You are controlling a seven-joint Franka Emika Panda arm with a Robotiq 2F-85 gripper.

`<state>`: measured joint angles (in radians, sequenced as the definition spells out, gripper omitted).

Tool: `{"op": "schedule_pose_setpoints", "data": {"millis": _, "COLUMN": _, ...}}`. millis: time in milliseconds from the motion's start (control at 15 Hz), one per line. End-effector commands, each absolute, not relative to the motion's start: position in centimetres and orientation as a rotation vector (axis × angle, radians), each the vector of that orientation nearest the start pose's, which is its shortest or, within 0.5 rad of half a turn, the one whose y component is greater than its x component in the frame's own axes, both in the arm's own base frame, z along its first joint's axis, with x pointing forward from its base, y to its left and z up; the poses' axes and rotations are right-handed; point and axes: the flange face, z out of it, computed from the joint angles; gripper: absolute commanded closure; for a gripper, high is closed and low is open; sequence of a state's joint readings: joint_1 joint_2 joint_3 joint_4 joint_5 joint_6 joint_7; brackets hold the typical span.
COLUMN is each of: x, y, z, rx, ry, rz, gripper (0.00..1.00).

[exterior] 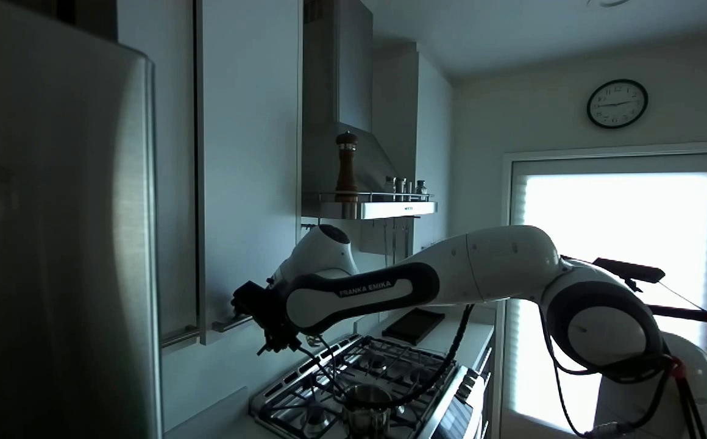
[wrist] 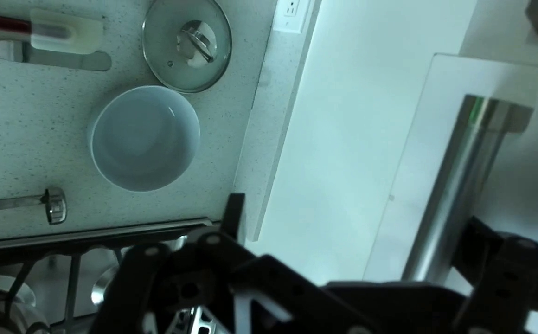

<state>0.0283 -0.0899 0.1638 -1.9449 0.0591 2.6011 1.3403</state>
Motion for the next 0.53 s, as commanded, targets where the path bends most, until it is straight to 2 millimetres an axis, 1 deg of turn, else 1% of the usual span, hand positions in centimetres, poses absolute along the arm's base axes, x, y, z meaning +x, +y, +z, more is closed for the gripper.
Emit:
{"op": "schedule_pose_setpoints", "data": {"millis": 0, "x": 56.6, "y": 11.3, "z": 57.7, "rx": -2.222, "ry": 1.357, "rz": -0.543, "gripper": 0.00}}
{"op": "schedule_pose_setpoints", "data": {"millis": 200, "x": 56.1, "y": 9.9, "z": 58.3, "rx": -2.245, "ry": 1.279, "rz": -0.527, "gripper": 0.00}}
{"op": "schedule_pose_setpoints", "data": {"millis": 467, "x": 54.8, "y": 7.9, "z": 58.6, "rx": -2.310, "ry": 1.211, "rz": -0.510, "gripper": 0.00}}
